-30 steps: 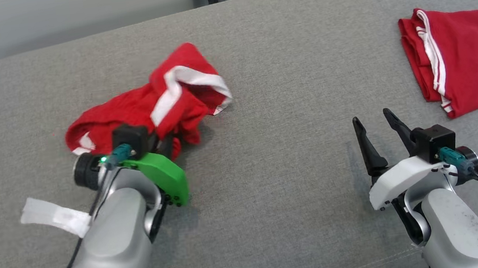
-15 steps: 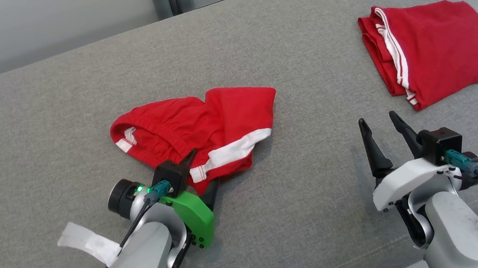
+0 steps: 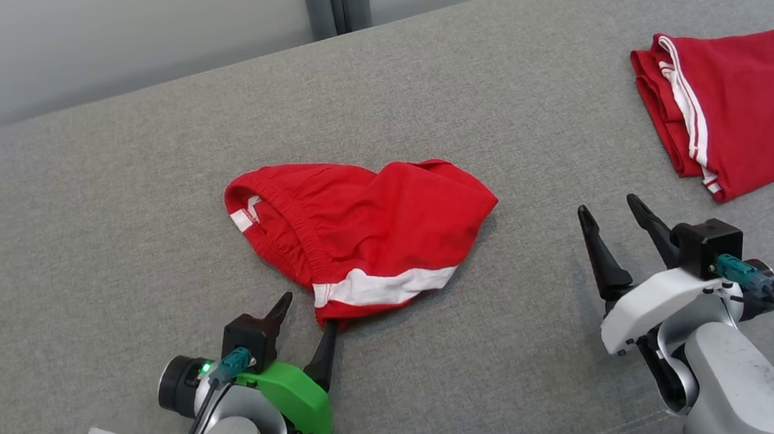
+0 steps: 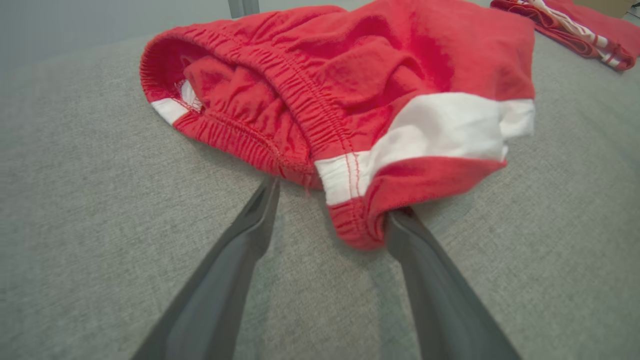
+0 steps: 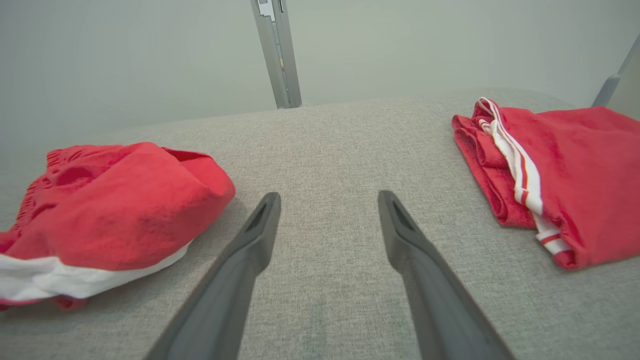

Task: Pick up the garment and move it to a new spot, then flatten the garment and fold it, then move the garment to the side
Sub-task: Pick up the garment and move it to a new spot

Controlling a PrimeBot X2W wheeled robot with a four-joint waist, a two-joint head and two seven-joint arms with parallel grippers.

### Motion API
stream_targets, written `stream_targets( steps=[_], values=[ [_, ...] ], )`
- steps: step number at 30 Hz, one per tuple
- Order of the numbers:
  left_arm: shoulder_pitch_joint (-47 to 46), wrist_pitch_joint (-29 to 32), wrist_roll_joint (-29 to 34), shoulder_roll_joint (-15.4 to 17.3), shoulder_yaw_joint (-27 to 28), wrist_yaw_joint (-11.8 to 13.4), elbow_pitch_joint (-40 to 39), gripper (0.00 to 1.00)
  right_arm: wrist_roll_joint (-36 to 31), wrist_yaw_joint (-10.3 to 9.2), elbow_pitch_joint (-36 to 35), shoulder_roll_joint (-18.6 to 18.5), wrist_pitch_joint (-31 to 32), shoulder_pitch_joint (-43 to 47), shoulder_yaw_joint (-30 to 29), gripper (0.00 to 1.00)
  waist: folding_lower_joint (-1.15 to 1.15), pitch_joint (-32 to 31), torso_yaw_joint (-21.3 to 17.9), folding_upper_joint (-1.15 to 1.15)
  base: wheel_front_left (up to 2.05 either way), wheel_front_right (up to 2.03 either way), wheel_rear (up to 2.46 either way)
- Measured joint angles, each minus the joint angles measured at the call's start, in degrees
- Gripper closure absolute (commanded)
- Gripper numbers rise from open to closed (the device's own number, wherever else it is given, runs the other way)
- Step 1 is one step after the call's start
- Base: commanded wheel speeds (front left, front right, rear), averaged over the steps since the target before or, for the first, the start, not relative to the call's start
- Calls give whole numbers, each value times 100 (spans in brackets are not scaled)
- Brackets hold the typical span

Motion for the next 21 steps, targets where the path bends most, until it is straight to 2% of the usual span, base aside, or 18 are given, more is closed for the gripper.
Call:
stream_targets(
  steps=[4, 16, 21],
  values=[
    [116, 0, 125, 31, 132, 27, -56, 0, 1, 0, 16, 22, 0, 0, 35, 0, 0, -34, 16, 0, 0, 0, 0],
    [201, 0, 297, 419, 831, 769, -30, 0, 3, -1, 55, 41, 0, 4, -23, 0, 0, -50, -106, 0, 0, 0, 0],
    [339, 0, 332, 492, 903, 802, 167, 0, 5, 0, 62, 46, 0, 12, -34, 0, 0, -91, -127, 0, 0, 0, 0]
  ],
)
